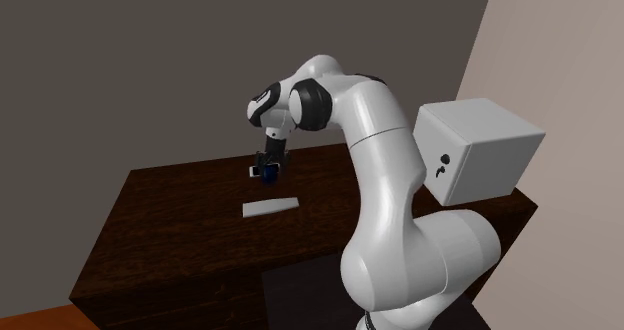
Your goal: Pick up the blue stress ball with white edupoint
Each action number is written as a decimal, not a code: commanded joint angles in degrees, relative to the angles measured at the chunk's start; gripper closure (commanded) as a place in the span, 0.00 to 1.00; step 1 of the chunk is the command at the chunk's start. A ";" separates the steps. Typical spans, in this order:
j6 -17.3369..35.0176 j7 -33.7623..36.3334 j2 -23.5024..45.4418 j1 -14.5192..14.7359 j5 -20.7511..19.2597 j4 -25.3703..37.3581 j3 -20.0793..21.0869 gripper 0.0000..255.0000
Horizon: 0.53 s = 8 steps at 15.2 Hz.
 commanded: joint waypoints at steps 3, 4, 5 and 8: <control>-1.52 0.34 -2.11 -0.15 -0.03 -0.56 0.00 1.00; -1.91 0.45 -2.65 -0.17 -0.04 -0.70 0.01 1.00; -2.31 0.55 -3.18 -0.19 -0.05 -0.82 0.01 1.00; -3.56 0.89 -4.71 -0.26 -0.07 -1.06 0.03 1.00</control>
